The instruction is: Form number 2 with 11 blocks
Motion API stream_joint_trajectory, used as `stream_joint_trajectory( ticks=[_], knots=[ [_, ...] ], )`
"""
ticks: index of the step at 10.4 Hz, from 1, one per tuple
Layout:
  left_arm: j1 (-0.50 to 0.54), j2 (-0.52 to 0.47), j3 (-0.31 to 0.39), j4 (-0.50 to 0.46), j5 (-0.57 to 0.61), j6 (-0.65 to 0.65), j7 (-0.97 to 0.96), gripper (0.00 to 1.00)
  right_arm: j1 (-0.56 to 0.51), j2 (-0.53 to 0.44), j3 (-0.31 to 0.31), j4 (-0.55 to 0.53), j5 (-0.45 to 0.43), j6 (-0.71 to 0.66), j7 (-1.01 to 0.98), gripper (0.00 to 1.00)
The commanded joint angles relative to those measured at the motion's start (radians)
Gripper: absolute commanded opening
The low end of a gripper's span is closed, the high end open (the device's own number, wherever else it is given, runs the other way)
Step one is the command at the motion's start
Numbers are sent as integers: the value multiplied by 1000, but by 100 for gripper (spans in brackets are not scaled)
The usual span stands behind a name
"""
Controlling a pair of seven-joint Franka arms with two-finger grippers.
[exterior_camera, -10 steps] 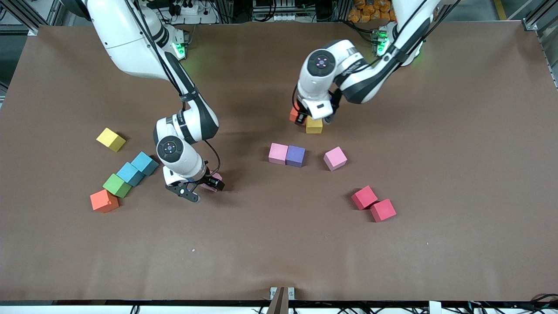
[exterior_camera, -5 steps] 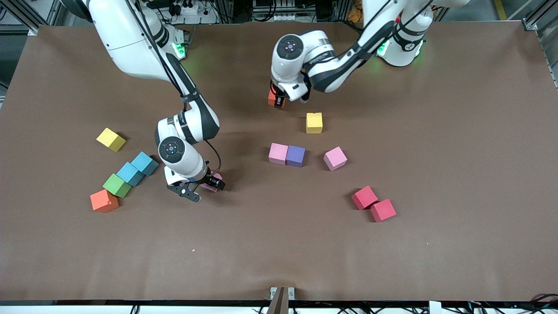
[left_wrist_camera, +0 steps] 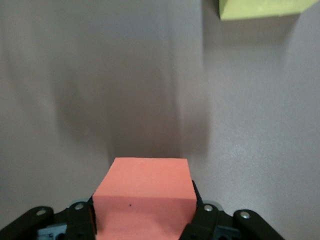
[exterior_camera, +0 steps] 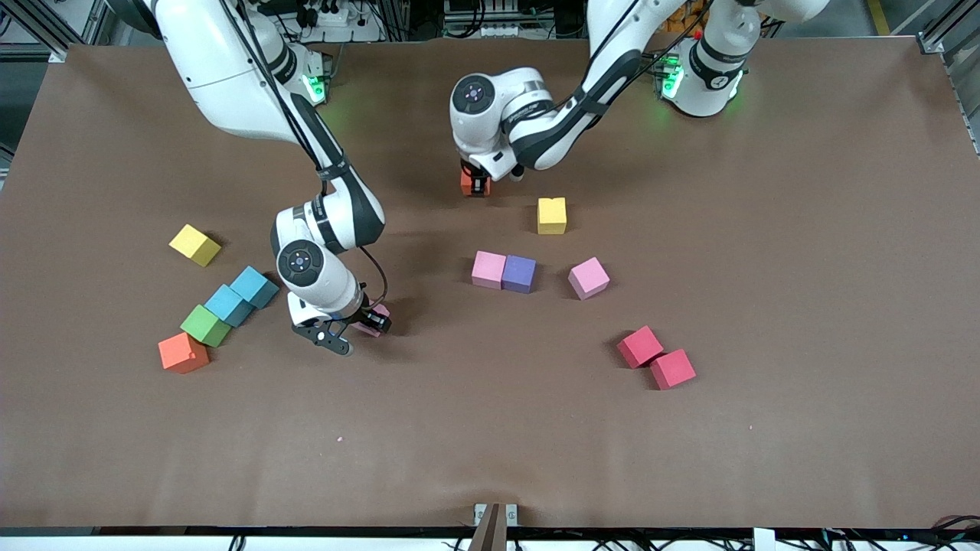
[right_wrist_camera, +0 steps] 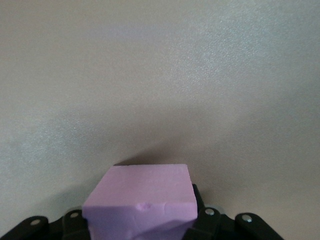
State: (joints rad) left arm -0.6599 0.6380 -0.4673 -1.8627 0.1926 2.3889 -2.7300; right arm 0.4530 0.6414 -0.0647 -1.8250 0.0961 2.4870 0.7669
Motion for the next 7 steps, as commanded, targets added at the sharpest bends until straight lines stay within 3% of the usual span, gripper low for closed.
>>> stream_joint_trajectory(
  ticks=[1, 4, 6, 7],
  knots=[
    [-44, 43, 13, 66, 8, -10, -92, 47, -1, -17, 0, 9, 2, -16, -78, 61],
    [-96, 45, 44, 76, 8, -1, -117, 47, -13, -123, -3, 74, 1, -274, -164, 58],
    [-151, 45, 94, 82, 8, 3, -135, 52, -7, -167, -4, 84, -3, -310, -214, 58],
    [-153, 45, 95, 83, 8, 3, -154, 82, -2, -184, -3, 79, -21, -313, -265, 58]
  ],
)
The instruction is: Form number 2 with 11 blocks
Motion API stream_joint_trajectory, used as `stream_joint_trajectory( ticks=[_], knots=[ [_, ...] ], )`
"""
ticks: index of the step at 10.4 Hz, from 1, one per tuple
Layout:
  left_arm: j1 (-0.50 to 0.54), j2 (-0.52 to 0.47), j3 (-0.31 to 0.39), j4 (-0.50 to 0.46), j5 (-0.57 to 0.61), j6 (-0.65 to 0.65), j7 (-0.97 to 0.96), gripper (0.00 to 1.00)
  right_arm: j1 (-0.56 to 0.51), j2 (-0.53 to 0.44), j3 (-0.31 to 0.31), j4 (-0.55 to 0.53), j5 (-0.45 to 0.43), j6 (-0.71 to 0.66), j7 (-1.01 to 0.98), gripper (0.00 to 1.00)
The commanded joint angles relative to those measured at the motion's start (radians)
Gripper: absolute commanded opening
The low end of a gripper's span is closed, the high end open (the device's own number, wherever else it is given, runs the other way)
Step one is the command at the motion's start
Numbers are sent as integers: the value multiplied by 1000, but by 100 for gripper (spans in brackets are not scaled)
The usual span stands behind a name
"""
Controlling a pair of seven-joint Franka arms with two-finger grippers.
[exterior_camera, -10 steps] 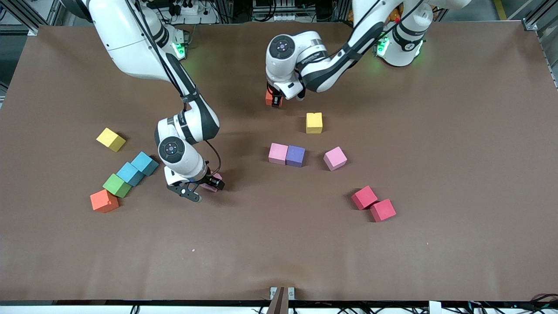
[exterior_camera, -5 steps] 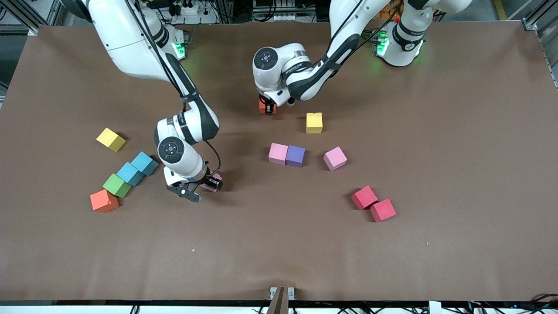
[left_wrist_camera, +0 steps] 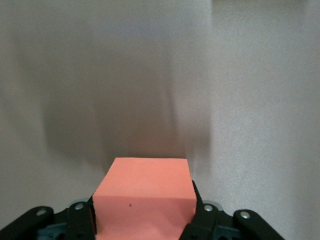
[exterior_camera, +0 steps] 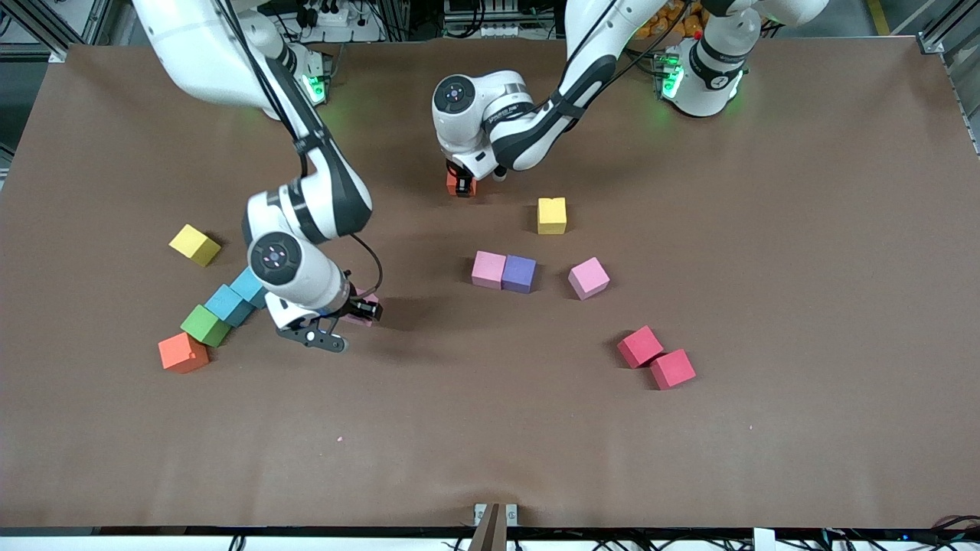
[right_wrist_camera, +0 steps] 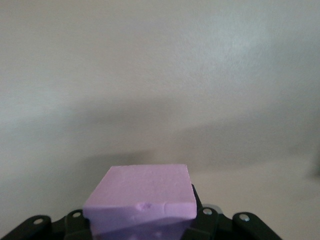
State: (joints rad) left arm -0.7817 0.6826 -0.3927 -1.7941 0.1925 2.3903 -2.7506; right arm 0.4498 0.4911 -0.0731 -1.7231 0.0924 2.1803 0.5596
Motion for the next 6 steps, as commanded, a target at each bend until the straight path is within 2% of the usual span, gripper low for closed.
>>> stream_joint_trajectory(
  ticks=[1, 3, 4, 6],
  knots=[
    [-31, 0, 22, 15, 10, 0, -153, 100, 3, -51, 6, -23, -17, -19, -70, 58],
    [-25, -23, 25, 18, 10, -20, -153, 100, 9, -104, 7, -24, -22, -86, -130, 58],
    [-19, -41, 25, 27, 10, -64, -152, 100, 0, -143, 7, -24, -22, -138, -230, 55],
    [19, -84, 25, 41, 11, -126, -141, 100, -8, -216, 4, -58, -25, -212, -298, 54]
  ],
)
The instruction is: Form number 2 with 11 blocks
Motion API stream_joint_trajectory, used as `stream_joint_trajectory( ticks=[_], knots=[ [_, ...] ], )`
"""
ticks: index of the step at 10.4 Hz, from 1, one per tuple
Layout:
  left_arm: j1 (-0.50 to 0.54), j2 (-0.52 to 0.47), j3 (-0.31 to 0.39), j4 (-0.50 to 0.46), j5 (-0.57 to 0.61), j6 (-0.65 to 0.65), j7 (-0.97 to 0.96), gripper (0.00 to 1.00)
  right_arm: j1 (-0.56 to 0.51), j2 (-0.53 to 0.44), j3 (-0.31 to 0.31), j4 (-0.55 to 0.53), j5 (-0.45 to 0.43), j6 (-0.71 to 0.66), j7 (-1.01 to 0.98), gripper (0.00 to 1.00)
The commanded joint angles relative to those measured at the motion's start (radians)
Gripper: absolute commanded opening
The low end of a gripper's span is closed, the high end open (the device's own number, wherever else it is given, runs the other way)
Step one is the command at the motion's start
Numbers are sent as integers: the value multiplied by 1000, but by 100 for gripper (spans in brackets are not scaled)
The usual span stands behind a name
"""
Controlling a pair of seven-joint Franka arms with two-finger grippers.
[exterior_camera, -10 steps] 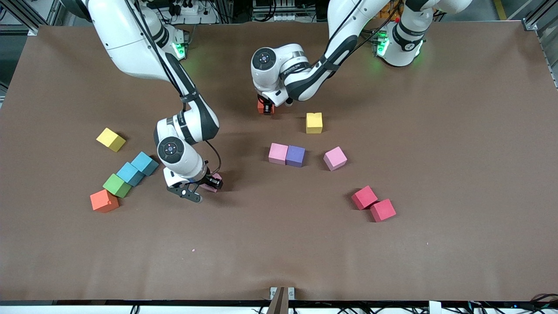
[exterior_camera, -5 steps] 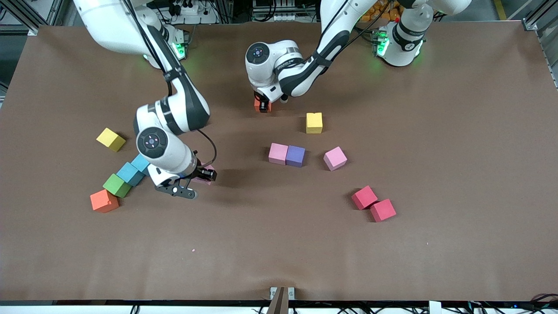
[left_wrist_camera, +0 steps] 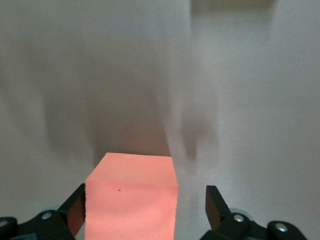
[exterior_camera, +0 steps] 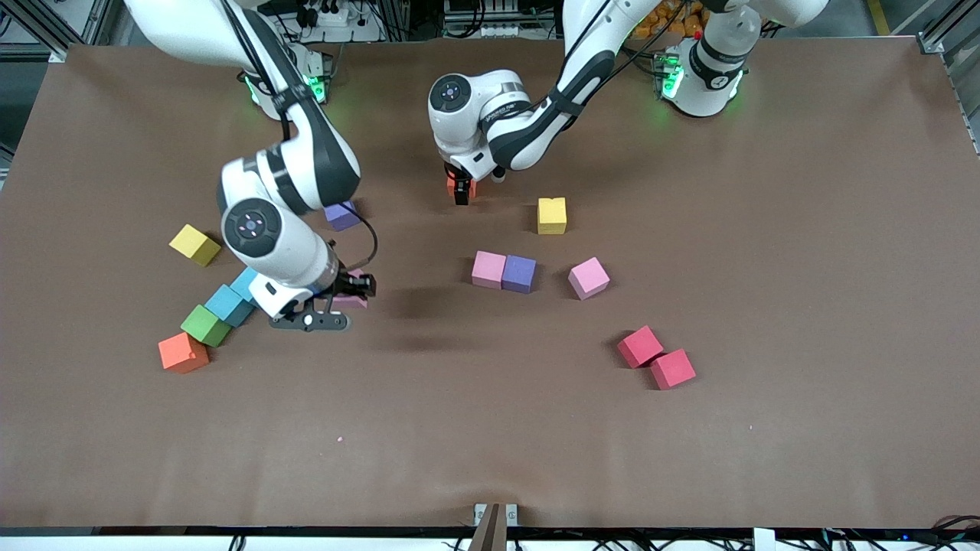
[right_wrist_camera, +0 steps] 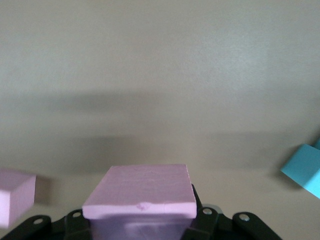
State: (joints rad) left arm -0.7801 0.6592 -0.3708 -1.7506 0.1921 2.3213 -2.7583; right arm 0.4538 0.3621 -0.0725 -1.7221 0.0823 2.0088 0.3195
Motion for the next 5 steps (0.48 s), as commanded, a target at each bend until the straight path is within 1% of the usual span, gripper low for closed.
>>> stream_joint_trajectory(
  ticks=[1, 2, 3, 5],
  knots=[
    [36, -91, 3, -3, 12, -74, -115, 100, -12, -116, 2, -79, -16, -45, -116, 54],
    [63, -114, 3, -3, 12, -89, -75, 100, -32, -115, 3, -77, -38, -45, -234, 55],
    [91, -122, 1, 0, 12, -94, -42, 100, -68, -111, 5, -80, -45, -26, -431, 55],
    [100, -130, 1, 11, 12, -112, -14, 100, -98, -120, 8, -114, -46, 17, -722, 57]
  ],
)
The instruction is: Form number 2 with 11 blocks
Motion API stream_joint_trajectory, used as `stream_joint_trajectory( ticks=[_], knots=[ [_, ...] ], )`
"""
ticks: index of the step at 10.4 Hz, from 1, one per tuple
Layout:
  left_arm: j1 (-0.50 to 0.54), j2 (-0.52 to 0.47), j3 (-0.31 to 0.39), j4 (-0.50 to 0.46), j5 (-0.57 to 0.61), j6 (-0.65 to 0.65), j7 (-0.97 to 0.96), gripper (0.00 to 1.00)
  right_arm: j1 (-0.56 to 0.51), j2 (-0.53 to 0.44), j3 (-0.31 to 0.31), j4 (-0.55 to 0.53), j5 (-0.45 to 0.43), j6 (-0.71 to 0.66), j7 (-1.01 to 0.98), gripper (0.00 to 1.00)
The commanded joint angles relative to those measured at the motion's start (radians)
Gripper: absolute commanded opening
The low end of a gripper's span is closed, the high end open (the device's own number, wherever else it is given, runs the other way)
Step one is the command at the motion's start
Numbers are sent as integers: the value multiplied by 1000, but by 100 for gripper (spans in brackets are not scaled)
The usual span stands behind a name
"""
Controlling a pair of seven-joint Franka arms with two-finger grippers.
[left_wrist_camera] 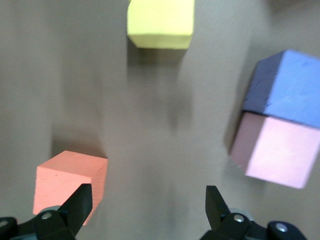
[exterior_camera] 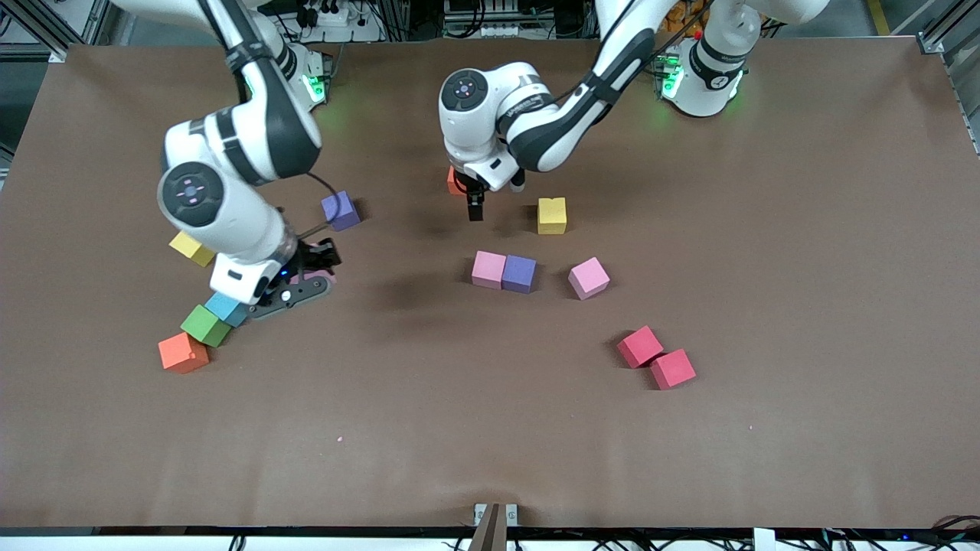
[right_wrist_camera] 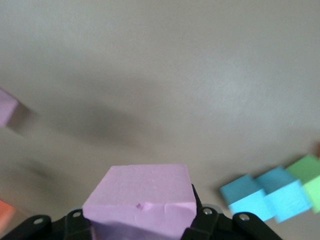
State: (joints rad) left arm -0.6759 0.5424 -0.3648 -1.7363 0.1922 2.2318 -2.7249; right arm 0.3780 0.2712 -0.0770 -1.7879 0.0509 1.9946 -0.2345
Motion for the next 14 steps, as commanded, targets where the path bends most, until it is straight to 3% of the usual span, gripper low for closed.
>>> stream_joint_trajectory(
  ticks=[1, 3, 4, 7, 10, 14],
  knots=[
    [-2, -12, -3, 0, 10, -24, -17, 100, -25, -42, 17, -88, -14, 70, -284, 57],
    [41, -4, -3, 15, 12, -24, 148, 100, -27, -67, 19, -215, -11, 230, -512, 57],
    [65, -2, -3, 21, 12, -23, 250, 100, -15, -91, 19, -293, -11, 298, -529, 57],
    [145, 55, -3, 101, 10, -23, 430, 100, 1, -133, 130, -491, -16, 493, -540, 57],
    [180, 167, -2, 210, 6, -21, 439, 100, 2, -156, 244, -536, -16, 500, -530, 56],
    [164, 246, 17, 270, 3, -6, 432, 100, 9, -164, 376, -635, -17, 548, -493, 54]
  ],
)
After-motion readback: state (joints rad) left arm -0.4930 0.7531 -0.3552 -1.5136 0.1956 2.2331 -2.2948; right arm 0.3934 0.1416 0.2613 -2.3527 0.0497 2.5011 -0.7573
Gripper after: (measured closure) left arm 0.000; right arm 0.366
